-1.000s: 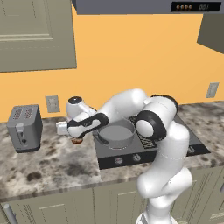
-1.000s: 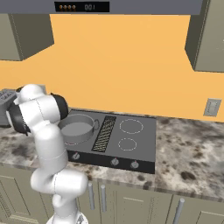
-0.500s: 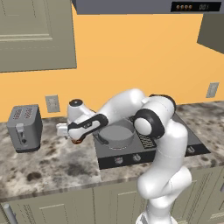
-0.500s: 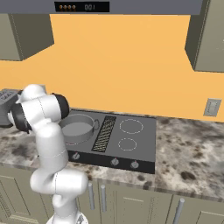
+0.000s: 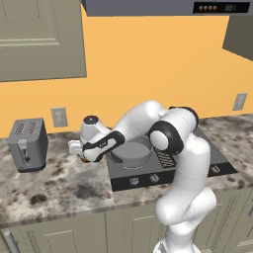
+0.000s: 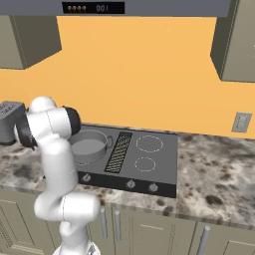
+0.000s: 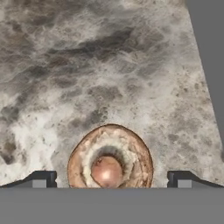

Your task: Turn on the burner for the pot on the stove. Wait thirty seconds for the pot to heat up. Then add the mushroom to the pot.

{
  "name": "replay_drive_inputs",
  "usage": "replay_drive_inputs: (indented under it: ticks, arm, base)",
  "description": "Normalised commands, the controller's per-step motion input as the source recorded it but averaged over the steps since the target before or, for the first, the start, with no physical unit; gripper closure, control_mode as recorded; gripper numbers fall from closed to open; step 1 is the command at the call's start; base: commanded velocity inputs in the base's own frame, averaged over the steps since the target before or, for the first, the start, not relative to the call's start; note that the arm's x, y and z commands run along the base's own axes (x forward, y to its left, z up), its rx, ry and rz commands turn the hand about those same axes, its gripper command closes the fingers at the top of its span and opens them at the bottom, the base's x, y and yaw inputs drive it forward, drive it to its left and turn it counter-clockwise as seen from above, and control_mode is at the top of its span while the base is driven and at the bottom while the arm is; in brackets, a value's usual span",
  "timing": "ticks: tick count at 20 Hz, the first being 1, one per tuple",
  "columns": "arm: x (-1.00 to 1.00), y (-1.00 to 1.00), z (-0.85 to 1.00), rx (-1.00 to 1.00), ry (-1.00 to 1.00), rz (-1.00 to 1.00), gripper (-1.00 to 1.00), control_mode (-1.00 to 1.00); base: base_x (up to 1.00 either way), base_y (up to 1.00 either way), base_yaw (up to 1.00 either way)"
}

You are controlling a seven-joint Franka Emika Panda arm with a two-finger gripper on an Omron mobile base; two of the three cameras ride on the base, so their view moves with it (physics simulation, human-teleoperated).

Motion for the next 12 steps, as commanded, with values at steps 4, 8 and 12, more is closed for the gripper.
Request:
replay_drive_inputs:
  ticks: [4, 8, 12]
  arm:
    - [0.32, 0.00, -0.37, 0.03, 0.01, -0.05, -1.00, -1.00]
    - [0.31, 0.01, -0.37, 0.06, 0.03, -0.05, -1.00, -1.00]
    - [0.00, -0.10, -0.28, 0.06, 0.00, -0.07, -1.00, -1.00]
  base:
    - [0.00, 0.00, 0.00]
    - [0.00, 0.00, 0.00]
    - [0.00, 0.00, 0.00]
